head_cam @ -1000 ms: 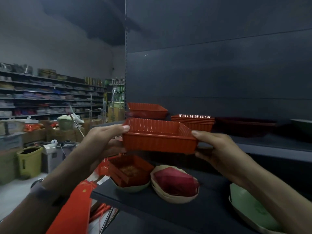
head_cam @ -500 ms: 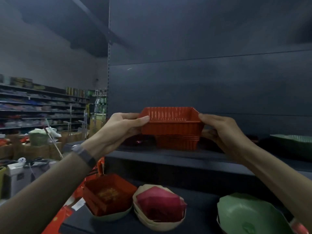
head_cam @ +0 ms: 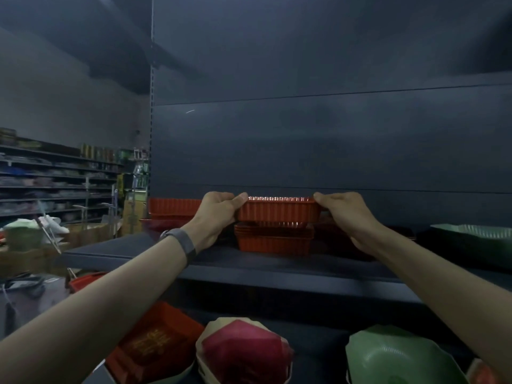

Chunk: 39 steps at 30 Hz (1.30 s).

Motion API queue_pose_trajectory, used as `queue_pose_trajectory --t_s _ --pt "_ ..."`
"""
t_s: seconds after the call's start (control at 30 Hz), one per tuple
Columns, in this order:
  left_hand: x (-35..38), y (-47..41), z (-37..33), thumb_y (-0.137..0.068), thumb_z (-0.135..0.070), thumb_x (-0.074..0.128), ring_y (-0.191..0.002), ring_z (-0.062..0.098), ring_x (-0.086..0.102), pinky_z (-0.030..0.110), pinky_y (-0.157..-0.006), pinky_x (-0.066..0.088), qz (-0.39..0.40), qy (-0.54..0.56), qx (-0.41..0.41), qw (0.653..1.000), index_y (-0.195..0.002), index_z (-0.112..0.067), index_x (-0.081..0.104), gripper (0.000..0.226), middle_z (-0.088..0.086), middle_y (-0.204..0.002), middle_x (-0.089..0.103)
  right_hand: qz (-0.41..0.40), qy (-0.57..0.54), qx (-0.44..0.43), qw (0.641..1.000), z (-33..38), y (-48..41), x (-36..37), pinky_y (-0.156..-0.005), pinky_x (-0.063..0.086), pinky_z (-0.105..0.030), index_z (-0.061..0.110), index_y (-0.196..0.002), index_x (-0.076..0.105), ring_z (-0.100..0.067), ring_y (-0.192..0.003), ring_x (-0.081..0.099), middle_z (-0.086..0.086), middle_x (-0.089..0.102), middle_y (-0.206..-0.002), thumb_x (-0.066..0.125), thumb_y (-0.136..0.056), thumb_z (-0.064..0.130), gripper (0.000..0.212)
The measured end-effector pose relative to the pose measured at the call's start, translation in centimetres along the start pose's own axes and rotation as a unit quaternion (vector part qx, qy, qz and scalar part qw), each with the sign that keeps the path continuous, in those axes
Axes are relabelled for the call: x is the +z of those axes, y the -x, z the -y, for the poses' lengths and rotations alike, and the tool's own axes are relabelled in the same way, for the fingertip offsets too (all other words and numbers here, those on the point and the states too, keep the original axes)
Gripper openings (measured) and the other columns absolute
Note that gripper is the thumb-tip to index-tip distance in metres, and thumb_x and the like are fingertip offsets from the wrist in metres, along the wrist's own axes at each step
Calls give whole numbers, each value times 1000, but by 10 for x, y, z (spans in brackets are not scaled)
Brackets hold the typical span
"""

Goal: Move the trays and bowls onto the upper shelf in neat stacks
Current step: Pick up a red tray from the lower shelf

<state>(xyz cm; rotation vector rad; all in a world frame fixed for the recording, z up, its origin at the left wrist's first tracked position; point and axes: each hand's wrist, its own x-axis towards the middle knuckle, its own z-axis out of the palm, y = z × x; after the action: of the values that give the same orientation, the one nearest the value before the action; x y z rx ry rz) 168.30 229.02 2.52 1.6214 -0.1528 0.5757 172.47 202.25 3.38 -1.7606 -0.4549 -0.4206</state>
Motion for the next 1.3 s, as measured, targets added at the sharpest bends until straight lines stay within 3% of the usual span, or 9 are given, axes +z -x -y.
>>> queue_pose_trajectory --t_s 0.13,0.27,0.47,0.6,0.8,0.93,1.03,1.2,1.3 --pt "6 -18 12 -105 -24 61 -116 27 71 44 -111 52 -18 -44 3 999 -132 -1 66 36 12 -118 77 -5 14 17 1000 -8 -14 11 -105 56 -48 20 -101 76 -18 -102 71 1 77 -104 68 -99 28 12" --pt "6 -31 25 -100 -36 61 -113 27 72 47 -107 55 -26 -78 -9 997 -125 -11 71 36 6 -113 78 27 66 19 997 -15 -17 18 -106 55 -46 21 -104 78 -17 -108 69 4 76 -111 68 -98 35 17" --pt "12 -32 28 -106 -37 54 -113 21 69 44 -107 54 -31 -145 3 989 -127 -18 70 32 -1 -117 75 18 211 -69 975 -18 -10 18 -91 44 -27 24 -118 71 -18 -111 63 0 70 -117 64 -102 33 20" --pt "18 -33 27 -110 -33 46 -117 22 64 45 -110 50 -16 -176 -4 984 -131 -19 65 32 1 -121 70 15 305 -105 947 -22 -16 21 -96 47 -32 28 -110 67 -26 -115 63 -5 71 -119 60 -102 39 15" --pt "25 -38 30 -110 -31 49 -118 25 64 42 -108 51 -36 -214 9 976 -130 -13 67 33 6 -123 70 -5 385 -111 916 -24 -21 22 -92 48 -35 22 -122 71 -30 -116 63 -7 71 -123 60 -103 39 29" --pt "25 -40 33 -109 -28 53 -112 20 62 31 -96 50 -53 -227 7 972 -129 -12 69 30 5 -124 68 0 405 -109 908 -23 -24 22 -96 51 -39 20 -117 73 -33 -116 63 -8 71 -121 65 -100 41 28" --pt "23 -40 37 -107 -24 59 -111 25 66 32 -97 53 -74 -247 3 966 -118 -8 74 25 11 -124 70 12 403 -92 910 -25 -25 25 -95 56 -42 21 -107 75 -32 -110 65 -9 72 -114 69 -97 42 24" --pt "18 -35 45 -103 -21 66 -110 26 70 24 -89 52 -68 -308 11 949 -113 -4 78 23 14 -121 73 16 438 -103 893 -33 -18 27 -74 48 -35 16 -96 74 -25 -86 59 -2 65 -93 57 -104 31 24" --pt "17 -33 47 -100 -21 70 -109 26 70 27 -89 55 -72 -346 14 935 -108 -9 80 18 13 -118 74 13 461 -112 880 -38 -16 25 -70 43 -35 11 -87 71 -29 -93 62 -3 59 -94 54 -103 25 26"
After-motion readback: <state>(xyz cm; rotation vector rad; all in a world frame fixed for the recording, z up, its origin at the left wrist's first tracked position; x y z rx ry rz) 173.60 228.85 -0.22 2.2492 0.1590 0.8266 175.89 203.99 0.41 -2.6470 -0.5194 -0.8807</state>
